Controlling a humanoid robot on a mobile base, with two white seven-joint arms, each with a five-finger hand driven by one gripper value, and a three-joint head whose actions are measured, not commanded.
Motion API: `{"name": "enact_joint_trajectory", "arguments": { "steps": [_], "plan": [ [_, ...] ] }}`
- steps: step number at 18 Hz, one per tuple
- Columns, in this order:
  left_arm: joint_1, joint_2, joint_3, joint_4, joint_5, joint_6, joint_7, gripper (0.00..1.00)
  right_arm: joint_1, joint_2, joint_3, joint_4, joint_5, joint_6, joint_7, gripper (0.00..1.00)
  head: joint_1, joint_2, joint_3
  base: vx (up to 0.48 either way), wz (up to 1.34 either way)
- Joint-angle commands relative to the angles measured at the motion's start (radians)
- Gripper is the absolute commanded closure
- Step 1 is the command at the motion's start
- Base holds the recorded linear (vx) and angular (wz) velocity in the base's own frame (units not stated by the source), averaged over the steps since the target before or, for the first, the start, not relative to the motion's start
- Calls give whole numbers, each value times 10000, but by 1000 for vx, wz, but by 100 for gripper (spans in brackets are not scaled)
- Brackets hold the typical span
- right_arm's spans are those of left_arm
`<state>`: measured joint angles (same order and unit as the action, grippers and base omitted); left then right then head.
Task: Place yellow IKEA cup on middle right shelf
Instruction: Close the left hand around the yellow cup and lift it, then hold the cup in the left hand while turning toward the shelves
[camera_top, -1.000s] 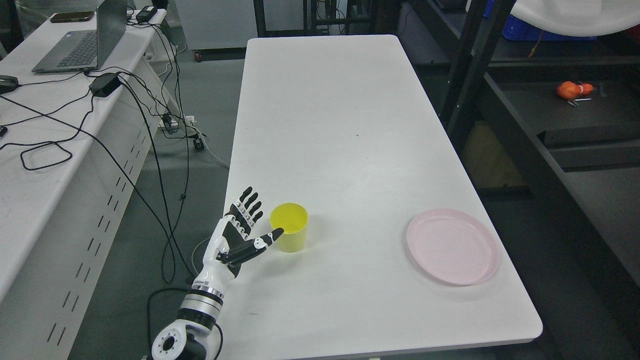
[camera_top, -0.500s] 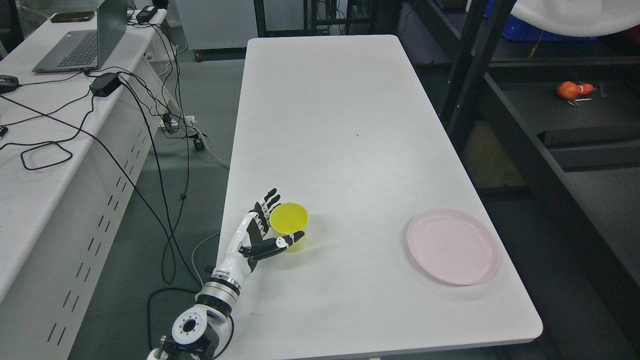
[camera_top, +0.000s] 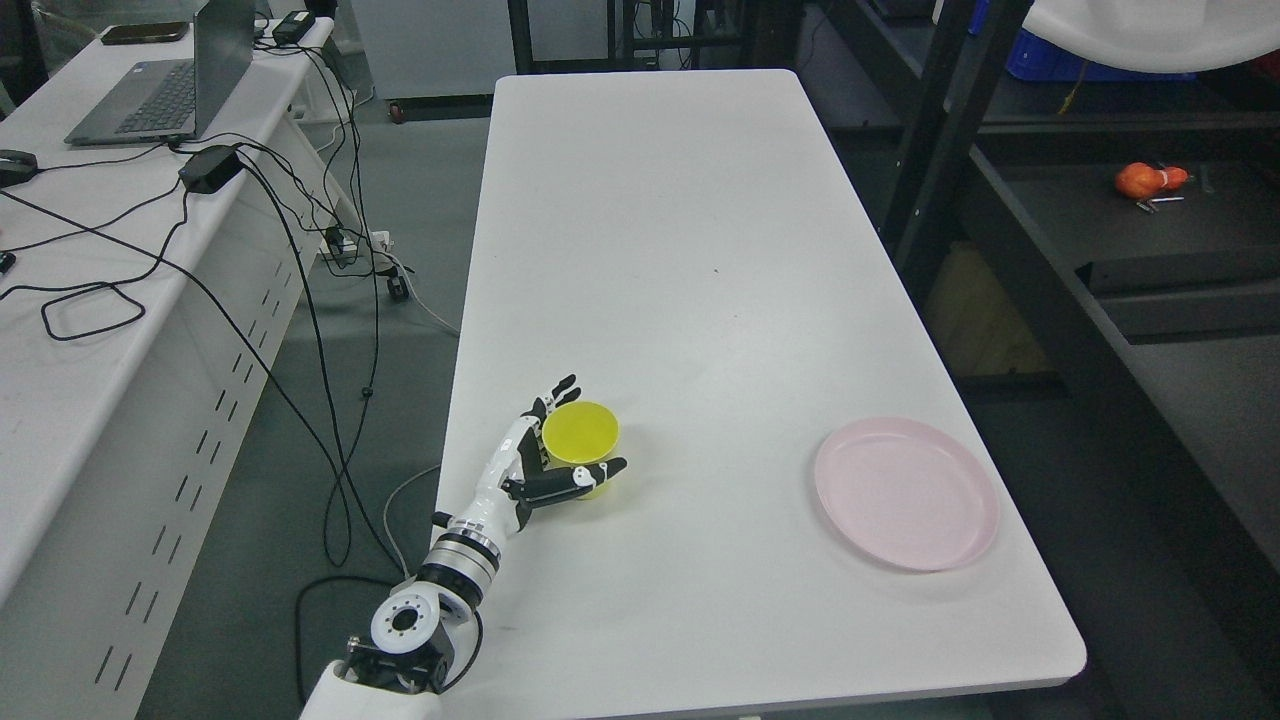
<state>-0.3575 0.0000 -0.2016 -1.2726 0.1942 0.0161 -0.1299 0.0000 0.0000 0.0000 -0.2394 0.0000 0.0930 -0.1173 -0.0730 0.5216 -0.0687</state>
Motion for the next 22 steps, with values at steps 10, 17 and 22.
{"name": "enact_joint_trajectory", "arguments": {
  "steps": [10,17,22],
  "plan": [
    [260,174,528,245,1003,-2309,-20,100,138,-175,169,-14,-245,6,7,1,0,0,0,0,0],
    [1166,174,711,-2705,1003,-2232,-35,100,138,-175,169,1,-245,6,7,1,0,0,0,-6,0],
    [1458,174,712,-3181,1003,-2232,-35,100,138,-175,169,1,-245,6,7,1,0,0,0,-61,-45]
  ]
}}
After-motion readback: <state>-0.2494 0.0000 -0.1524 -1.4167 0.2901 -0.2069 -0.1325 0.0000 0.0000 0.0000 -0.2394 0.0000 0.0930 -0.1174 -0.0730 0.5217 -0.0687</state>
